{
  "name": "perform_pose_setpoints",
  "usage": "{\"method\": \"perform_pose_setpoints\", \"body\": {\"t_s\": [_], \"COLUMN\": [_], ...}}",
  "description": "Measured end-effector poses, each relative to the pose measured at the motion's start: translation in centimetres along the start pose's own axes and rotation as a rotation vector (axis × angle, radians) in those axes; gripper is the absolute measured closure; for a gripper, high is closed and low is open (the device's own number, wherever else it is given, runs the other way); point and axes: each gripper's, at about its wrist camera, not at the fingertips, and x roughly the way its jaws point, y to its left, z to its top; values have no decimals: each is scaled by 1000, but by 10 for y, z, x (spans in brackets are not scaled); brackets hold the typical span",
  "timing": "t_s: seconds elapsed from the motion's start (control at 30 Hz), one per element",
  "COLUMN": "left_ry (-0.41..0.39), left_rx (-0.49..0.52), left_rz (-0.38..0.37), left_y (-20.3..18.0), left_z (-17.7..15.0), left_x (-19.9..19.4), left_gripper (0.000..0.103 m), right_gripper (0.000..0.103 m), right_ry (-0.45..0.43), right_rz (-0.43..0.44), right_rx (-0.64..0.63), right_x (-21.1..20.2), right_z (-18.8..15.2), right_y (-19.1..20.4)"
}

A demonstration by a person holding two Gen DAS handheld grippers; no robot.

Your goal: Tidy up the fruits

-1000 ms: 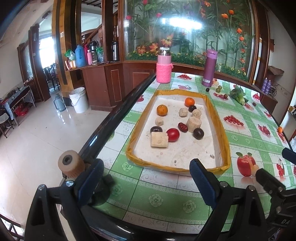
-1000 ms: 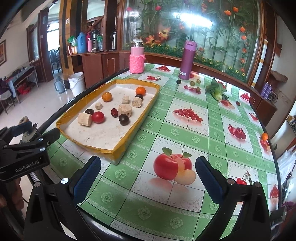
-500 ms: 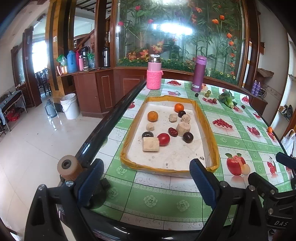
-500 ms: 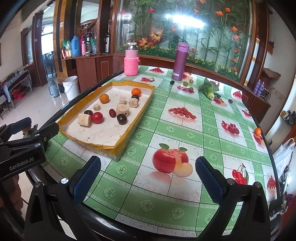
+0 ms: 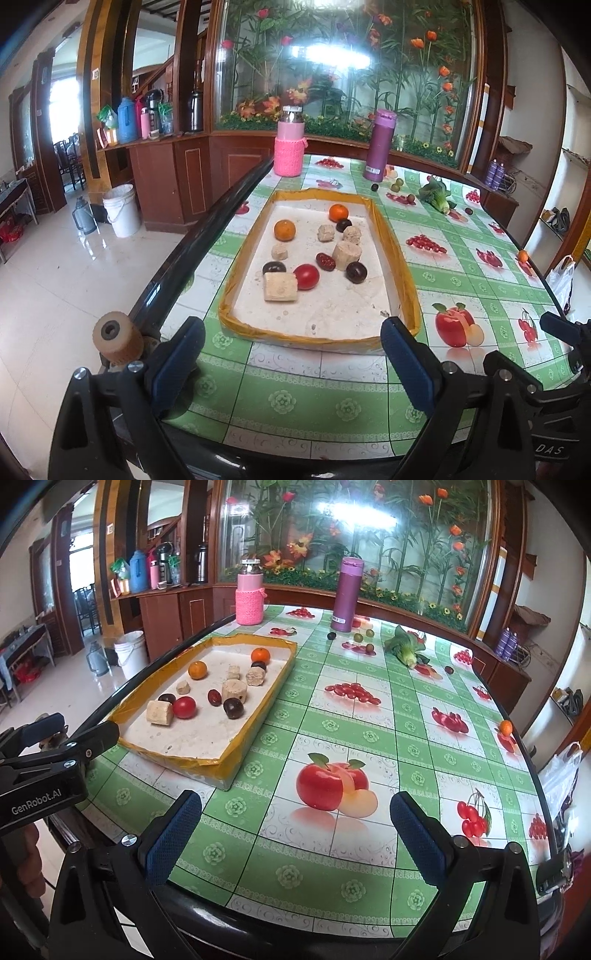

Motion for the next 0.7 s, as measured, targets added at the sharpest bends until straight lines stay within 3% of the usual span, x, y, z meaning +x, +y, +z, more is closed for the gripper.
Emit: {"method": "perform_pose_setpoints", "body": {"t_s": [0.7], "left_ry": [-2], "left_rx": [5], "left_rz": [19], "left_y": [-5], "left_z": [2], "left_x": [3], "left_gripper": [1], "right_gripper": [0], "right_ry": [20], "right_rz": [-4], "right_rx": [-4], "right_x": [5], "right_z": [0], "right_y": [-2]}}
